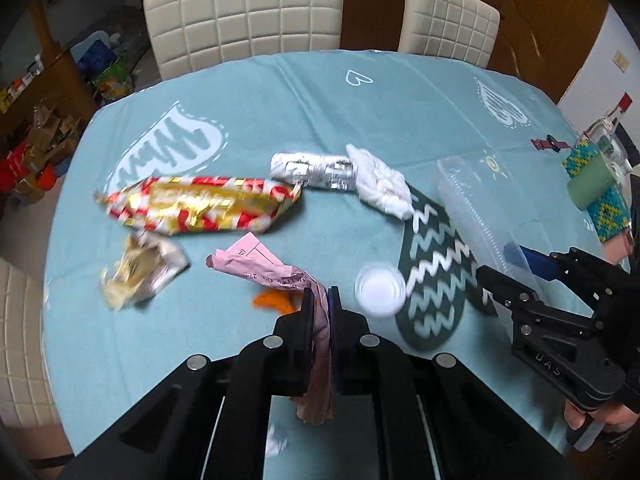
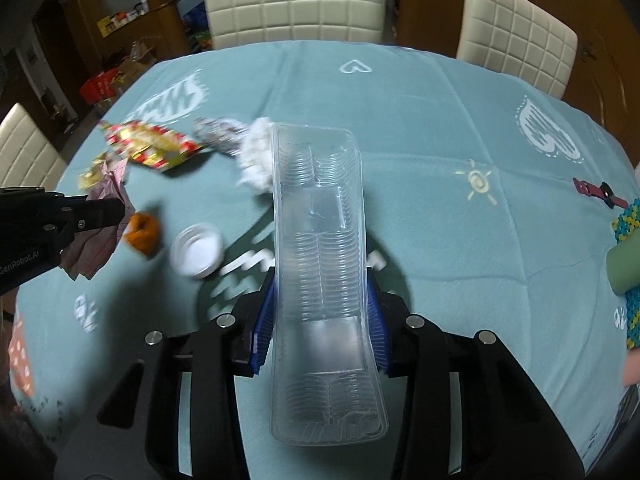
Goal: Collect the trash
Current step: 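Grasp the pink paper strip with the left gripper while the right grasps the clear plastic tray, then carry the pink strip and clear tray over the clear bin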
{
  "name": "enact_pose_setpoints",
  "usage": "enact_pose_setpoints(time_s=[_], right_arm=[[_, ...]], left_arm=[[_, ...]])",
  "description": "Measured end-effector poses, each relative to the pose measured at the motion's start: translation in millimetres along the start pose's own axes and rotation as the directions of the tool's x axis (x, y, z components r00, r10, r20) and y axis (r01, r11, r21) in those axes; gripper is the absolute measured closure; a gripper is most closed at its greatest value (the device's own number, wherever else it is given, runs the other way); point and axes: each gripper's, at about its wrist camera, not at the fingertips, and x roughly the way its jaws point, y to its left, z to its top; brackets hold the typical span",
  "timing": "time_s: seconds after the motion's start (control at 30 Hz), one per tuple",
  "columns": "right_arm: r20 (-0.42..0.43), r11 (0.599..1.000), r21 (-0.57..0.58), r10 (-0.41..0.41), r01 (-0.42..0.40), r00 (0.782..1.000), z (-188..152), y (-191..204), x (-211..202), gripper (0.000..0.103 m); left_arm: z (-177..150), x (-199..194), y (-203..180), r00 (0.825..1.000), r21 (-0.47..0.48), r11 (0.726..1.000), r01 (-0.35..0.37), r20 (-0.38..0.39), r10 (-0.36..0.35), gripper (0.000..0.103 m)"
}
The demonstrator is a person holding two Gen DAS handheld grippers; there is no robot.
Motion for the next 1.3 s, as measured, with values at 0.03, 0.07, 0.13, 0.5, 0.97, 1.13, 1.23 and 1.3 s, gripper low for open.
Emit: enact_pose_setpoints(time_s=[0.03,0.07,0.13,0.5,0.97,1.13,1.23,1.3], right_arm=[[-0.003,1.0,-0.006,0.006,-0.006,1.0,-3.1,4.5,-1.9,0.06],[-0.005,1.0,-0.014,0.012,-0.012,1.0,-7.9,10.6,-4.3,0.06],[-0.01,0.999,-0.037,0.024,-0.024,1.0,-16.0,22.8,-9.0,0.06],[-0.014,0.988,-0.125,0.088,-0.089,0.996,-39.7,86.6,-29.0,0.06],[-0.023,0.959,-0.238,0.151,-0.152,0.988,-41.1,156.8,-39.9,0.06],[-0.033,0.947,-0.27,0.172,-0.174,0.985,-41.5,179.9,-38.8,0.059],[-0.038,0.94,-0.288,0.181,-0.184,0.983,-41.9,193.4,-38.7,0.059],[-0.04,0.934,-0.304,0.186,-0.189,0.982,-41.4,203.8,-39.1,0.059]], left_arm=[[-6.7,-3.2,0.4,1.0,0.0,1.0,-0.001,-0.002,0.001,0.095],[-13.8,-6.0,1.1,1.0,-0.001,1.0,-0.003,-0.004,0.003,0.095],[-27.1,-9.2,3.0,1.0,-0.006,1.0,-0.003,-0.01,0.003,0.095],[-77.9,-38.9,29.3,1.0,-0.054,0.998,-0.031,-0.004,0.03,0.095],[-119.4,-69.1,82.1,0.997,-0.151,0.985,-0.077,0.009,0.08,0.095],[-132.0,-76.1,100.1,0.995,-0.181,0.979,-0.093,0.005,0.095,0.095],[-139.1,-79.1,110.6,0.995,-0.201,0.974,-0.102,-0.001,0.104,0.095],[-143.3,-81.6,117.4,0.994,-0.214,0.971,-0.109,-0.001,0.112,0.095]])
